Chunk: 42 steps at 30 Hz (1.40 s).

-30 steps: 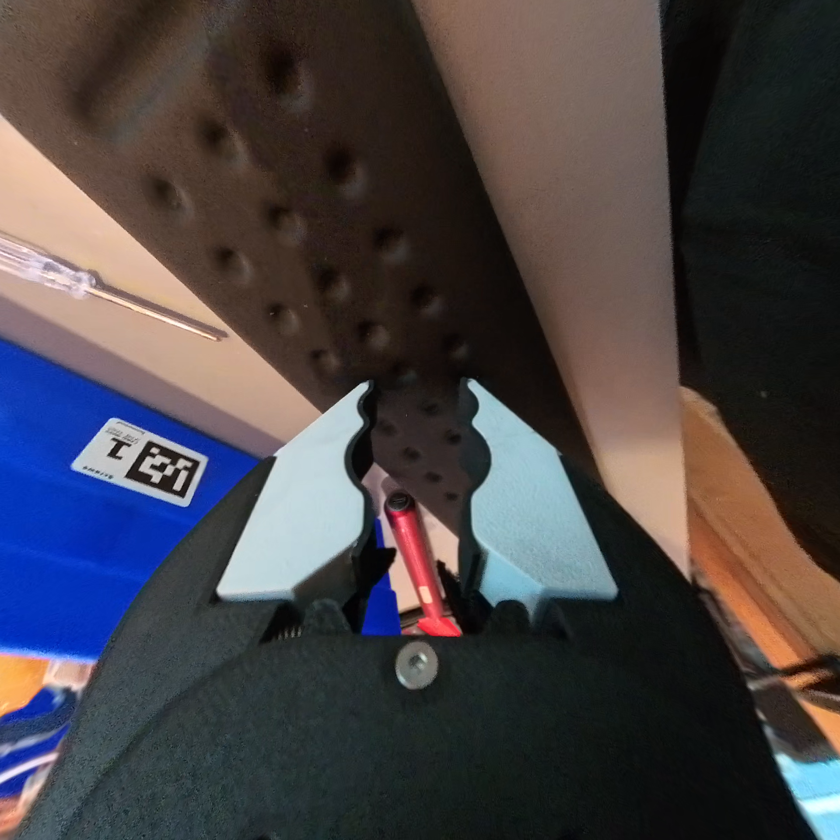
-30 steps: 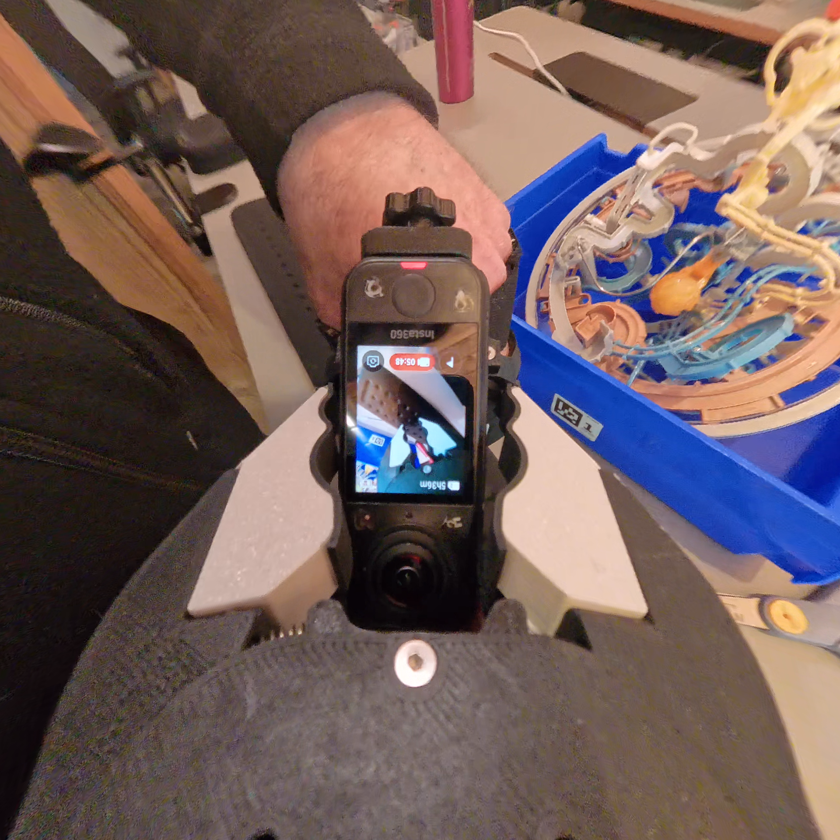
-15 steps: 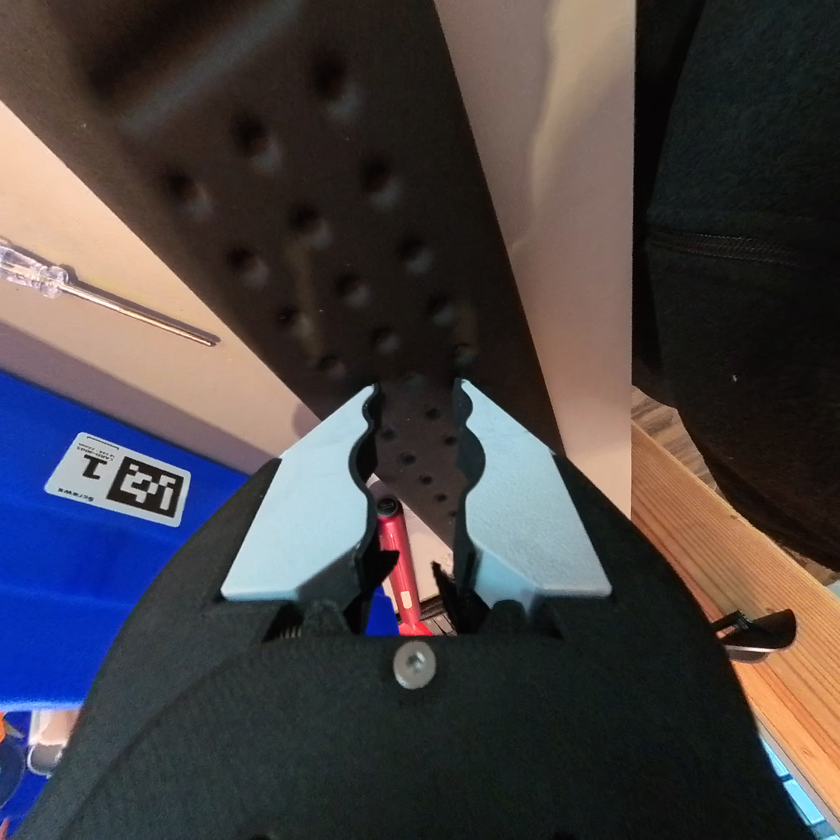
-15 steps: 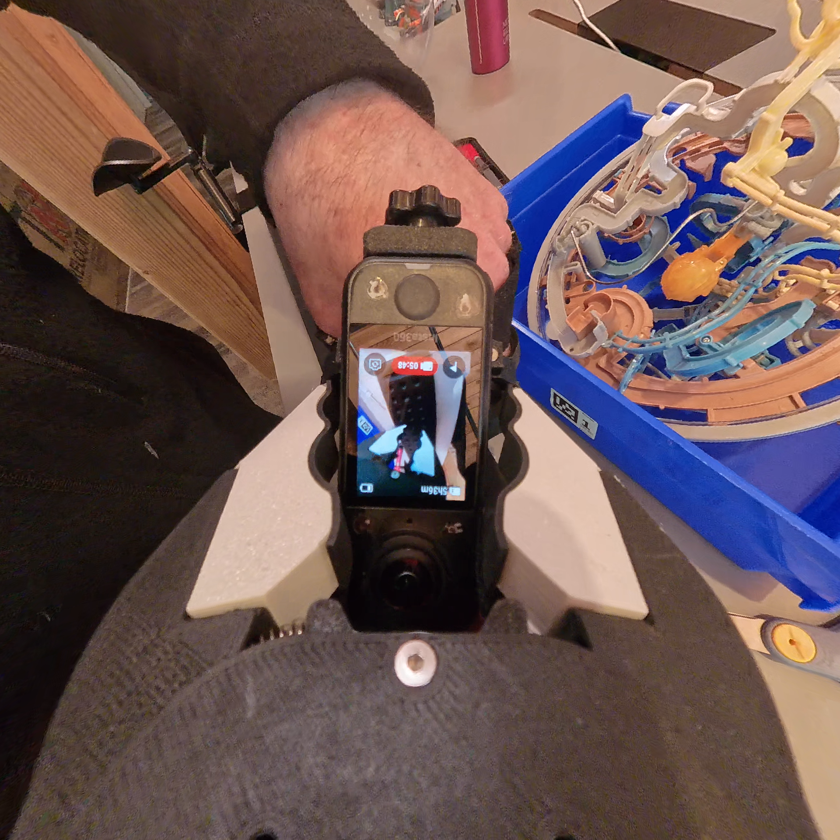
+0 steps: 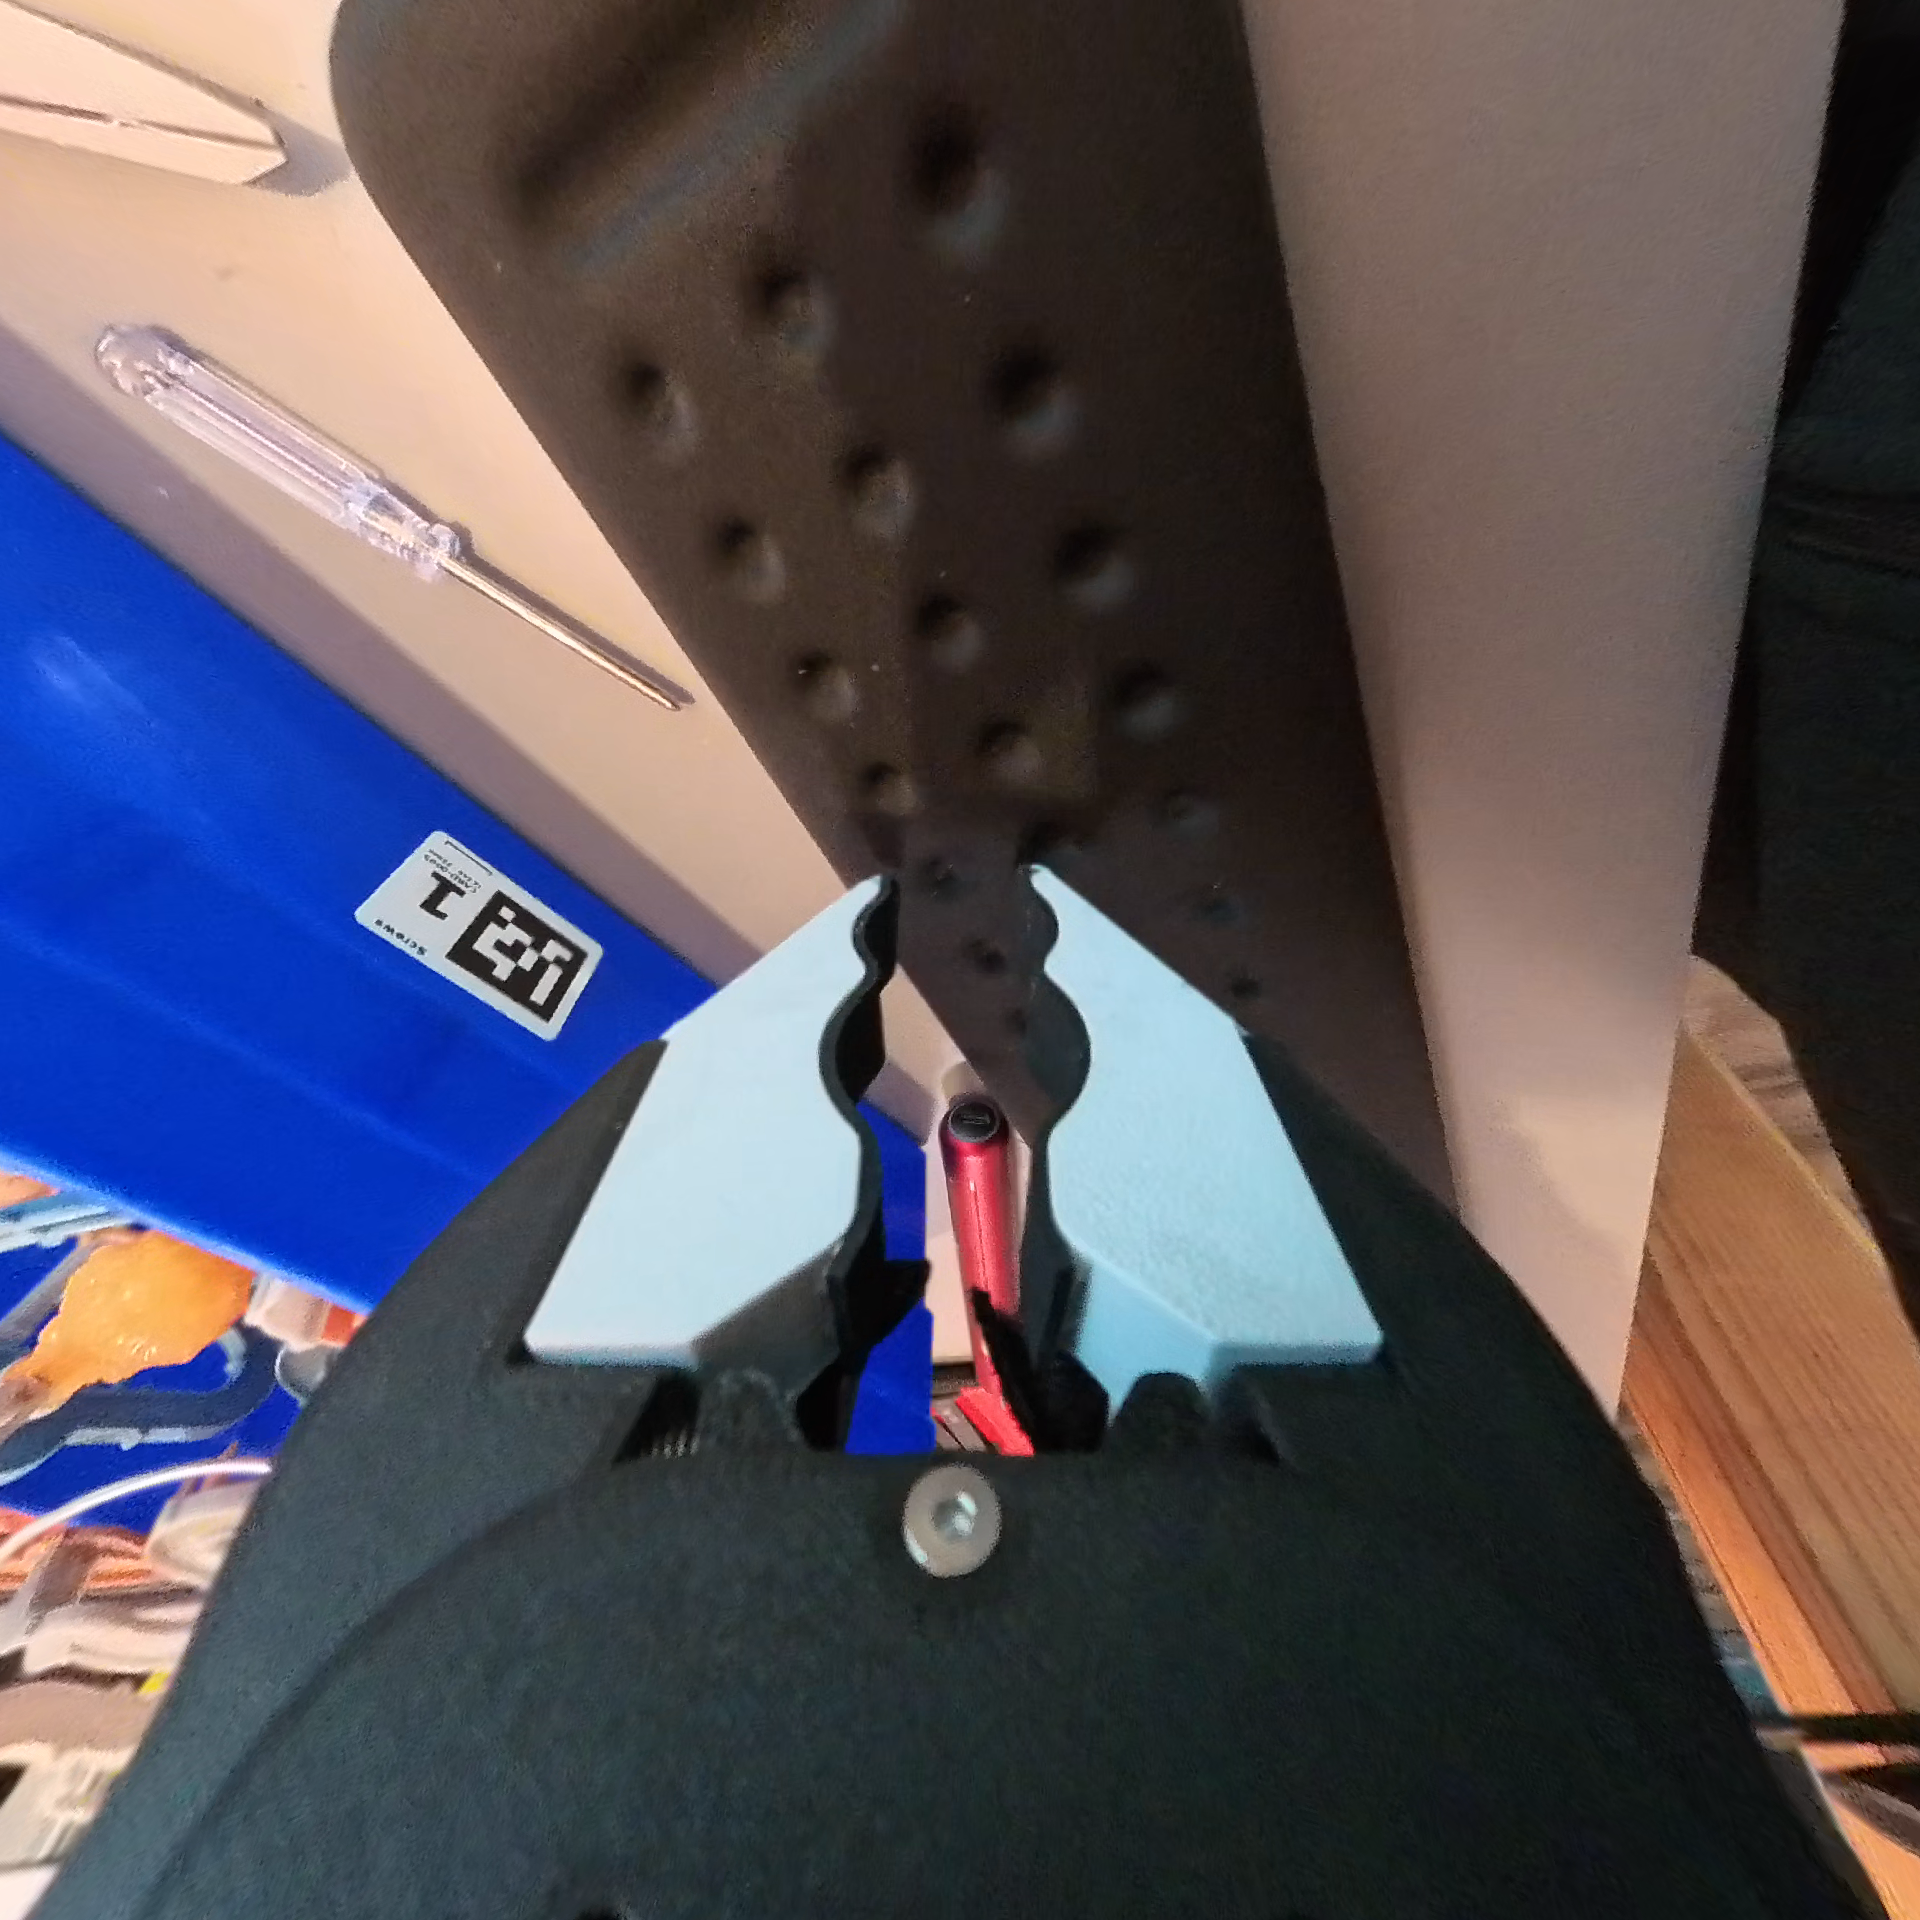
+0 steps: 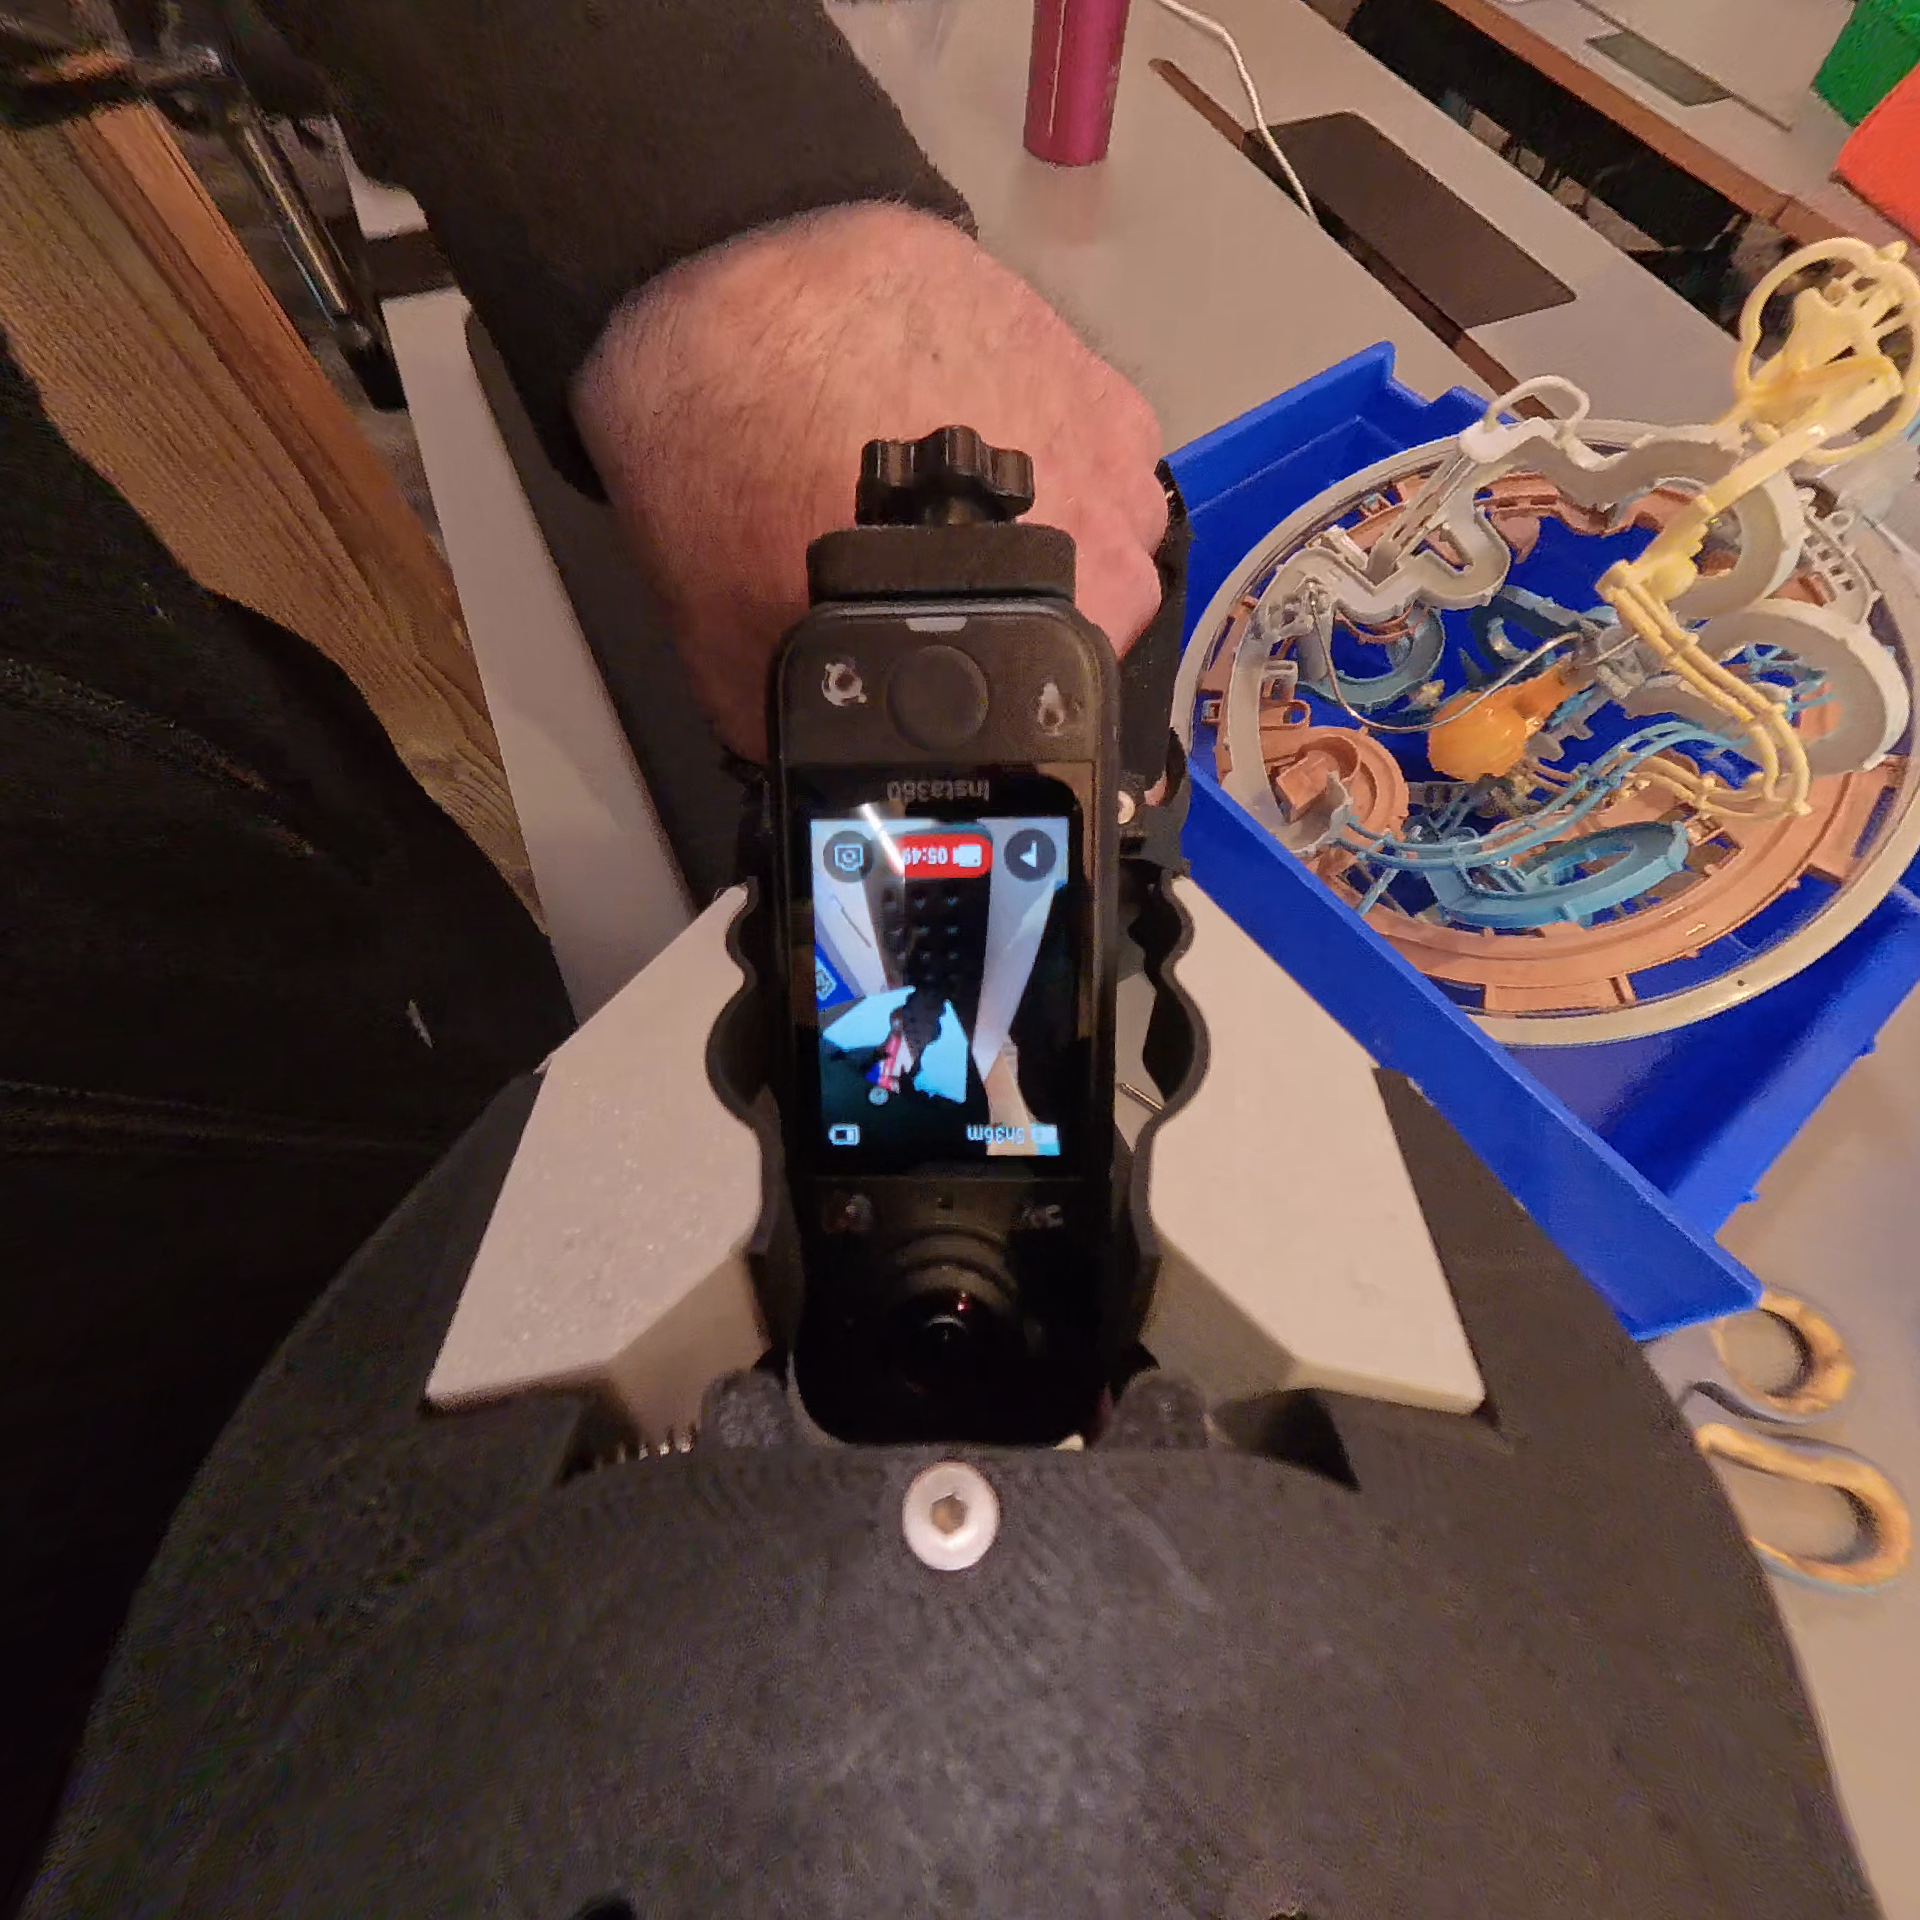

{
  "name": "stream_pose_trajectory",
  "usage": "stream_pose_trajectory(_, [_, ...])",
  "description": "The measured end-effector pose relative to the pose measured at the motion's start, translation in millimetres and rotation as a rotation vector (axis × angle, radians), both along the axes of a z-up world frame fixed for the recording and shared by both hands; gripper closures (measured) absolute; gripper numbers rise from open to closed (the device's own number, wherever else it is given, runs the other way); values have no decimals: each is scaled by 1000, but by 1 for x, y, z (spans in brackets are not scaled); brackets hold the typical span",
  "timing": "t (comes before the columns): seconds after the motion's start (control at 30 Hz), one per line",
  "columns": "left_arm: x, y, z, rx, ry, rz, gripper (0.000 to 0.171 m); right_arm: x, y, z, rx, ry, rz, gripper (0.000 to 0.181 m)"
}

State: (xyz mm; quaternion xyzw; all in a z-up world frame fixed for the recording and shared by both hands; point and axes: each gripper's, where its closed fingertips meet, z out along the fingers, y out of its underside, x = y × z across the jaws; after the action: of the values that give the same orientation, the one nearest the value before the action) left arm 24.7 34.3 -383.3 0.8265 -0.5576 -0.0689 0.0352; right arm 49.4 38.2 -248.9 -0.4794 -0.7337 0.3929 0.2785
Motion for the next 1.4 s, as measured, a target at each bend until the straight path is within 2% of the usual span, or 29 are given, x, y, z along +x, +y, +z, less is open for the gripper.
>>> stream_pose_trajectory(0.2, [-11,15,5,112,85,-41,152,2,0,0,144,-17,-56,110])
stream_pose_trajectory(0.3, [6,11,6,119,10,-68,169,7,-4,2,162,-31,-32,110])
stream_pose_trajectory(0.37, [5,17,4,143,19,-75,171,7,-3,-1,190,-41,-41,110])
stream_pose_trajectory(0.53, [7,11,0,140,30,-82,171,9,-7,-6,205,-55,-52,110])
stream_pose_trajectory(0.63, [-3,11,0,118,88,-85,171,8,-4,-8,201,-45,-66,110])
stream_pose_trajectory(0.93, [-1,15,-8,156,54,-61,171,5,-6,-15,241,-74,-38,110])
stream_pose_trajectory(1.07, [-4,17,-5,161,18,-35,169,-1,-5,-10,218,-51,-11,110])
stream_pose_trajectory(1.2, [-6,11,-5,36,5,10,171,-4,6,-8,72,-47,31,110])
stream_pose_trajectory(1.27, [-2,5,-3,-59,-16,39,164,-4,14,-4,-25,-42,59,109])
stream_pose_trajectory(1.33, [7,8,1,-77,-77,66,148,-3,19,1,-69,-40,80,110])
stream_pose_trajectory(1.4, [12,8,5,-90,-102,87,144,-2,21,6,-94,-41,96,110])
